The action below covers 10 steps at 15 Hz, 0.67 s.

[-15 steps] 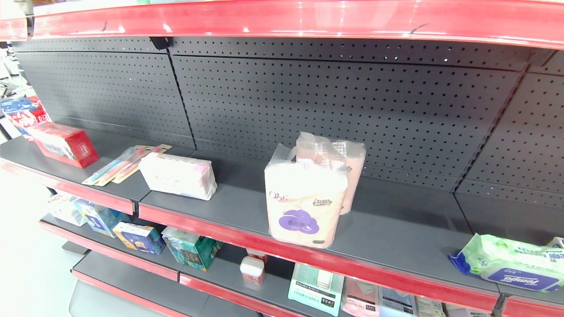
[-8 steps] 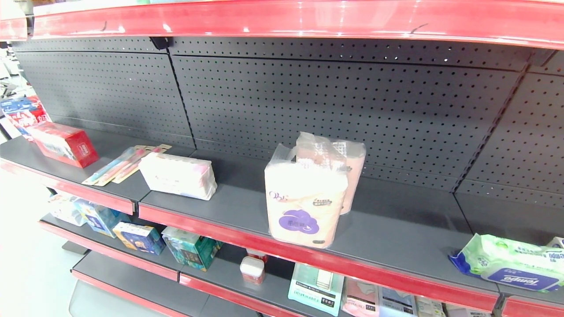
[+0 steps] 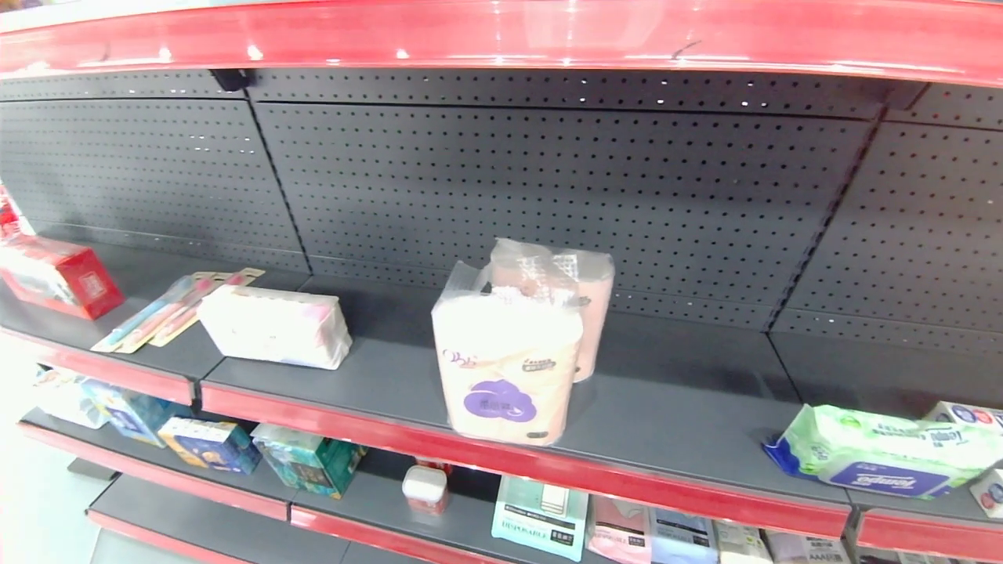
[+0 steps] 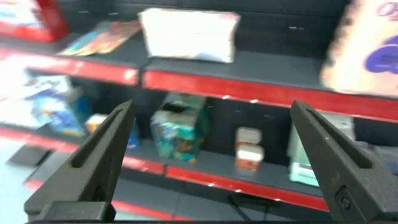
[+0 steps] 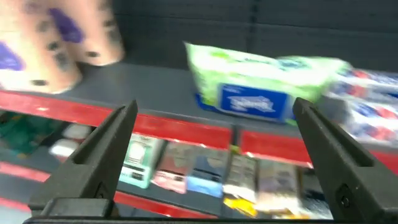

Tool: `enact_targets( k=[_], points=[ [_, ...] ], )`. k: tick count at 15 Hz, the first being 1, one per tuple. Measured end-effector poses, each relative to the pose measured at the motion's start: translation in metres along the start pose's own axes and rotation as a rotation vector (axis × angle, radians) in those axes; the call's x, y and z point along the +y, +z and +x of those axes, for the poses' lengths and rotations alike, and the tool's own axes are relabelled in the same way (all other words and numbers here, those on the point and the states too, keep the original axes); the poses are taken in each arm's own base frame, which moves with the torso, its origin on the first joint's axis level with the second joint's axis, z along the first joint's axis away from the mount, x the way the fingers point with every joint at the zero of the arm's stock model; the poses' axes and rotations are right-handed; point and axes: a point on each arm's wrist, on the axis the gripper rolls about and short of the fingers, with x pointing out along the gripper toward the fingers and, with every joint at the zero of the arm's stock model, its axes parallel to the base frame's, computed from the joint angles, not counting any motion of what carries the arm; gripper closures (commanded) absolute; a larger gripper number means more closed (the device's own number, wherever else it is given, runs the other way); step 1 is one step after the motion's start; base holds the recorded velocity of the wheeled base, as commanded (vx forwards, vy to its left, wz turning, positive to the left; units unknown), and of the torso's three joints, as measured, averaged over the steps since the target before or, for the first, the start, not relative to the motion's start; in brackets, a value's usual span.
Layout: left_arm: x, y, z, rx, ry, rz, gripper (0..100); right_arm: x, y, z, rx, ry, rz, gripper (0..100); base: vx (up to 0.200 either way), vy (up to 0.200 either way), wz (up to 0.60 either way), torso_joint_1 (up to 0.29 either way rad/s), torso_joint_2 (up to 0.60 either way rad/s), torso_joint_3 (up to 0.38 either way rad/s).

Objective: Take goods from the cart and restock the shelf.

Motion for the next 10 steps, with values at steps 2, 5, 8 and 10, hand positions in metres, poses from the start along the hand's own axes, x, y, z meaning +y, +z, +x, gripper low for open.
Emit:
enact_targets(
  k=[2, 5, 8, 10],
  points=[
    [-0.0001, 0.0000, 0.0000, 0.000, 0.000, 0.000, 0, 0.0000, 0.0000, 0.0000, 0.000, 0.001, 0.000, 0, 0.000, 0.000, -0.60, 0.002, 0.00, 0.002],
    [-0.0001, -0.0001, 0.0000, 0.000, 0.000, 0.001, 0, 0.0000, 0.0001, -0.0001, 0.000, 0.001, 0.000, 0, 0.000, 0.000, -0.60, 0.001, 0.00, -0.001],
    [0.0000, 0.0000, 0.0000, -0.001, -0.001, 0.000, 0, 0.0000, 0.0001, -0.0001, 0.000, 0.001, 0.000, 0, 0.000, 0.000, -0.40, 0.003, 0.00, 0.003],
    [-0.0001, -0.0002, 0.0000, 0.001, -0.001, 0.000, 0, 0.0000, 0.0002, -0.0001, 0.000, 0.000, 0.000, 0, 0.000, 0.000, 0.00, 0.000, 0.00, 0.000]
  ],
)
